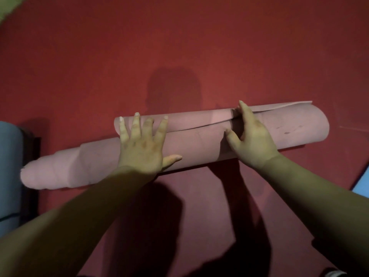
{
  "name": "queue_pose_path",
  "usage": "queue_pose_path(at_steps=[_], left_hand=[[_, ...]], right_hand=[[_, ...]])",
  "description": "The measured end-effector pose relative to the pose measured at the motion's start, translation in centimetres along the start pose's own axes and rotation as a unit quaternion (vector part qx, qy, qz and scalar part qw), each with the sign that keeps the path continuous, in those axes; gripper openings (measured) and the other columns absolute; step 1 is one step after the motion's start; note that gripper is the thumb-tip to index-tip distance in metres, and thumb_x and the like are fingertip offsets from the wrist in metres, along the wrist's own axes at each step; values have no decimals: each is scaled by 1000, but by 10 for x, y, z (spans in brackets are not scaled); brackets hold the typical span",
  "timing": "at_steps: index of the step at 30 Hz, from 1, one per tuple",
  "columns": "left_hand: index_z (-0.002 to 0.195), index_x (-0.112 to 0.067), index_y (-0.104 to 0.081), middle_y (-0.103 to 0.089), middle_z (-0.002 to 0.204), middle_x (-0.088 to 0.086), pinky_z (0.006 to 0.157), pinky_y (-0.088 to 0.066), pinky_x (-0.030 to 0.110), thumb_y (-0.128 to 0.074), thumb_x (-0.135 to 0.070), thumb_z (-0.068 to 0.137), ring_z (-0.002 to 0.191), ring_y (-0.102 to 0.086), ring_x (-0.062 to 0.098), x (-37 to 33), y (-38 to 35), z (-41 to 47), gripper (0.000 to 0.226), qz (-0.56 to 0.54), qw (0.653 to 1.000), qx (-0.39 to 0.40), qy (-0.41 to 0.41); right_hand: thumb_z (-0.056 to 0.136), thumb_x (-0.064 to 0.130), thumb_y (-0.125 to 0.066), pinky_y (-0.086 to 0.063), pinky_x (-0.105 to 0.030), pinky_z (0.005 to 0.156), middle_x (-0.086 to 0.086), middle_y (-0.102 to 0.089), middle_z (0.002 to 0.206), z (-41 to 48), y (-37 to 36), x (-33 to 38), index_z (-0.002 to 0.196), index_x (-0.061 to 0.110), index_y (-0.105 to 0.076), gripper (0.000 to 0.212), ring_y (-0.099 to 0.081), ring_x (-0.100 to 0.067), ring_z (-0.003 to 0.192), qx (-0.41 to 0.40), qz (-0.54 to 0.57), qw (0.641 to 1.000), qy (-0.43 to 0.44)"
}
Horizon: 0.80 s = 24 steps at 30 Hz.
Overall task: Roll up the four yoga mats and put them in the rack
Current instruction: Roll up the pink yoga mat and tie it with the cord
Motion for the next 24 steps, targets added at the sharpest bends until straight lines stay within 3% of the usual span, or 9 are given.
queue_pose_path(at_steps=[5, 8, 12, 16, 17, 19, 22, 24], left_hand=[[154, -15, -34, -52, 132, 25, 93, -38, 58, -38, -88, 70, 111, -53, 44, -1, 2, -6, 111, -7, 1000, -3, -5], [152, -16, -37, -55, 130, 22, 85, -42, 52, -49, -88, 67, 105, -55, 40, -1, 4, -6, 112, -19, 1000, -8, 3], [156, -19, -27, -53, 134, 13, 101, -36, 61, -48, -90, 63, 118, -51, 37, 0, 4, 3, 119, -17, 1000, 13, 18], [159, -21, -21, -47, 143, 7, 114, -19, 71, -46, -90, 61, 136, -39, 30, 0, 8, 9, 122, -44, 997, 49, 42], [159, -22, -19, -45, 145, 6, 115, -16, 72, -46, -89, 61, 138, -37, 28, -1, 9, 9, 122, -51, 996, 58, 46], [160, -22, -17, -41, 149, 5, 117, -13, 71, -45, -89, 61, 141, -33, 27, -2, 11, 8, 122, -63, 994, 71, 50], [160, -22, -15, -37, 151, 5, 117, -10, 71, -45, -88, 61, 144, -30, 26, -2, 14, 7, 122, -73, 993, 76, 50], [160, -22, -13, -36, 154, 7, 117, -10, 71, -44, -88, 62, 146, -28, 29, -1, 14, 6, 122, -61, 994, 76, 45]], right_hand=[[87, 16, -73, -17, -3, 107, -14, -48, 151, -11, 0, -5, 155, 6, -35, 79, -44, -25, 139, -38, 12, 999, -3], [84, 16, -76, -31, -19, 112, -10, -55, 145, -9, 3, -2, 154, 12, -39, 79, -50, -22, 133, -46, 46, 997, -32], [82, 20, -73, -42, -30, 113, 3, -60, 137, 9, 5, 7, 150, 23, -45, 74, -56, -8, 125, -33, 165, 981, -99], [85, 16, -68, -43, -8, 93, 4, -62, 132, 27, 5, 25, 145, 20, -53, 62, -62, -7, 115, 9, 161, 978, -134], [86, 14, -68, -43, -10, 94, 3, -63, 132, 30, 2, 33, 145, 19, -53, 61, -62, -9, 116, 26, 157, 979, -128], [86, 12, -69, -48, -27, 105, -1, -63, 134, 35, -6, 49, 144, 18, -54, 61, -61, -11, 119, 54, 202, 970, -125], [82, 16, -69, -54, -41, 102, 1, -64, 130, 39, -16, 63, 141, 22, -56, 61, -64, -13, 115, 59, 269, 947, -164], [77, 14, -69, -56, -45, 98, 5, -65, 120, 38, -18, 64, 135, 24, -59, 59, -66, -16, 110, 41, 351, 912, -209]])
Point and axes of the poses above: each hand's wrist, its own z-axis towards the middle knuckle, its own y-axis out of the back of the hand, x = y × z, the point moved 2 cm from there along z, towards the middle knuckle
